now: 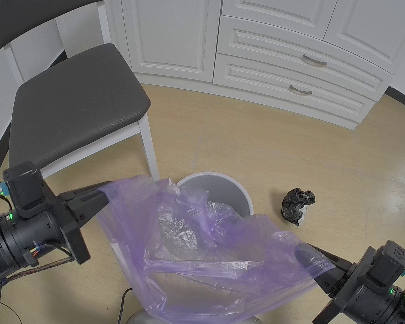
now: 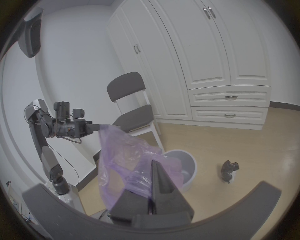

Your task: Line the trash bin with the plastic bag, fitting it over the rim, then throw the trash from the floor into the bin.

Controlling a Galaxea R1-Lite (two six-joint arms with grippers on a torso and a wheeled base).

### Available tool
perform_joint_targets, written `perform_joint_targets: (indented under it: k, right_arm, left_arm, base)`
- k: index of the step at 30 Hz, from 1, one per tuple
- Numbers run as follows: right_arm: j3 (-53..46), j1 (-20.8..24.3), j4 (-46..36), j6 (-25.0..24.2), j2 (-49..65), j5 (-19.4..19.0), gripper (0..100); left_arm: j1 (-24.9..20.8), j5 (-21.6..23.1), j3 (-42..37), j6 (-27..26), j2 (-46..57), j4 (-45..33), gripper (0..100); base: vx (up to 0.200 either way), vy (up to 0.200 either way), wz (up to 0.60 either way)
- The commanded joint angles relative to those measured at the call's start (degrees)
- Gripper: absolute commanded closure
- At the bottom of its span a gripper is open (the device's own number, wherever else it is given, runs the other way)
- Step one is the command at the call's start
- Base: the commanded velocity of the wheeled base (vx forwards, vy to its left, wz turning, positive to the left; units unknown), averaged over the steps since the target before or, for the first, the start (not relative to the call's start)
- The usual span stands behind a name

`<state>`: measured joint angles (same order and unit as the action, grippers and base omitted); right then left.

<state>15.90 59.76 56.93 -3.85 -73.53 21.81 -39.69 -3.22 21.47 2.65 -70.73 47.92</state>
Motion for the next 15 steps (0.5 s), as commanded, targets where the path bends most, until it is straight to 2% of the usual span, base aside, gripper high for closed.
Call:
perform_joint_targets:
  k: [1, 3, 6, 7, 12, 15]
  right_arm:
    - [4.58, 3.08, -0.06, 0.42, -2.05, -1.07, 100]
    - [7.04, 5.46, -0.59, 1.74, -2.84, -0.89, 100]
    - [6.52, 6.16, -0.15, 1.83, -3.11, -0.28, 100]
    - [6.34, 6.16, -0.24, 1.83, -3.02, -0.19, 100]
    - [6.96, 5.28, -0.5, 1.92, -2.23, 5.79, 100]
    - [7.31, 3.26, -0.59, 2.01, -2.23, 6.32, 100]
  left_arm:
    - [-0.47, -0.12, 2.35, -0.1, -7.23, 4.73, 100]
    - [-0.47, -0.21, 4.11, -0.27, -8.9, 5.96, 100]
    - [-0.56, -0.12, 5.34, -0.1, -9.87, 6.48, 100]
    - [-0.56, -0.03, 5.34, 0.08, -9.95, 6.57, 100]
    - [-1.97, 0.23, 5.08, 2.63, -11.27, 8.15, 100]
    - [-3.99, -0.12, 5.08, 3.86, -11.89, 11.4, 100]
  base:
    - [0.0, 0.0, 0.0]
    - [0.0, 0.0, 0.0]
    - [0.0, 0.0, 0.0]
    - [0.0, 0.0, 0.0]
    - [0.0, 0.0, 0.0]
    - [0.0, 0.0, 0.0]
